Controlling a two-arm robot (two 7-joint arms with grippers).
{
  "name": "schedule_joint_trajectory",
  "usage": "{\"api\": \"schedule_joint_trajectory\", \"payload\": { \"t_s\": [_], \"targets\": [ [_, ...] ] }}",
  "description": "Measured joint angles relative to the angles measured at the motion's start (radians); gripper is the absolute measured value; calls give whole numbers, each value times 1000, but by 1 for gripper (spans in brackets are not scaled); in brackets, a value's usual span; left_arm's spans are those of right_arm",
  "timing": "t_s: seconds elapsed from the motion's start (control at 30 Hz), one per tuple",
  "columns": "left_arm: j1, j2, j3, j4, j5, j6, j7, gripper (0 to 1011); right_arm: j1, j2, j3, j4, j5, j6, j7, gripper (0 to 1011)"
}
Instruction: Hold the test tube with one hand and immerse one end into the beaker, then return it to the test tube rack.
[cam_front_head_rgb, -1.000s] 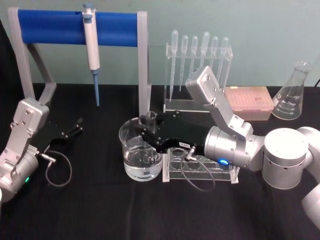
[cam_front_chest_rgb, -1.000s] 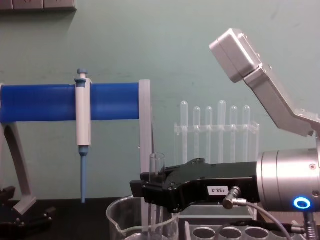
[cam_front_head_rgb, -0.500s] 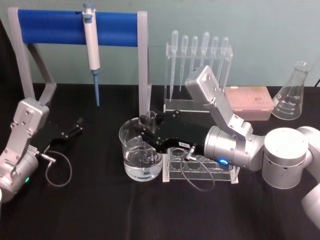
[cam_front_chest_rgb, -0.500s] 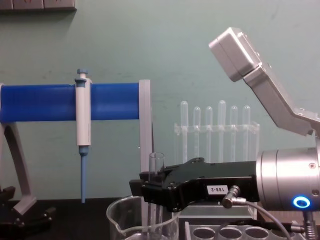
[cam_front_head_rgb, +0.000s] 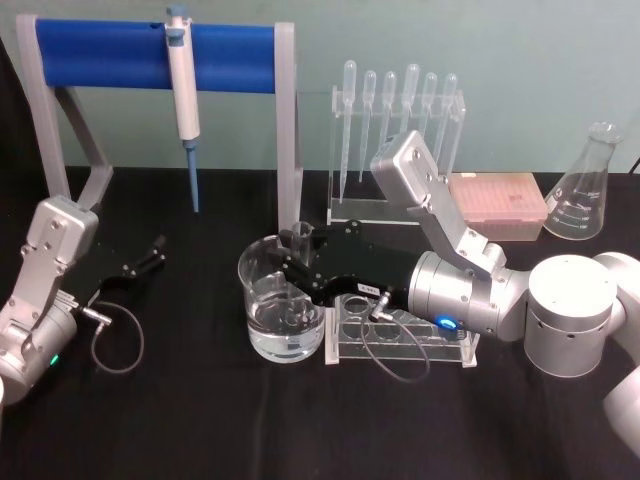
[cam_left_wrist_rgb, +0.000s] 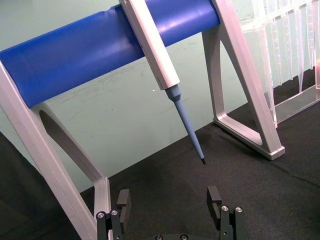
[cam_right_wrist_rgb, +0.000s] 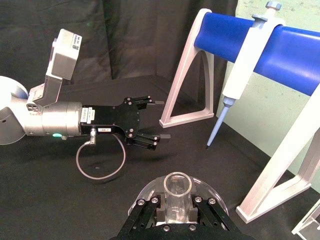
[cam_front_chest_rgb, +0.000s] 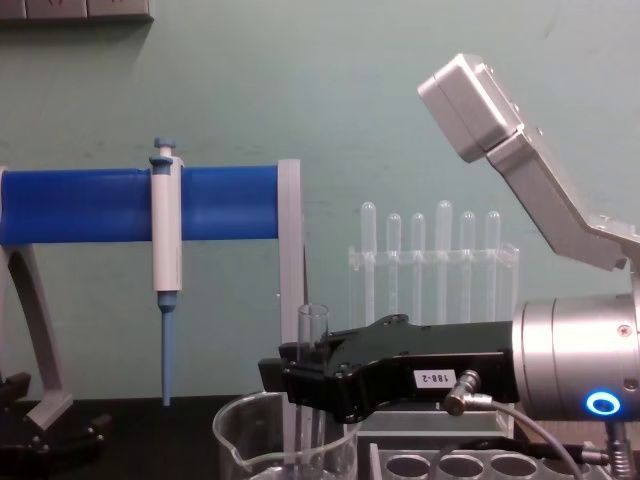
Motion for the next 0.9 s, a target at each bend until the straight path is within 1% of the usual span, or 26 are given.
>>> {"api": "schedule_joint_trajectory", "payload": {
  "t_s": [0.9],
  "targets": [
    [0, 0, 0, 0, 0, 0, 0, 1000, 0, 0, 0, 0, 0, 0, 0, 224]
  ]
}}
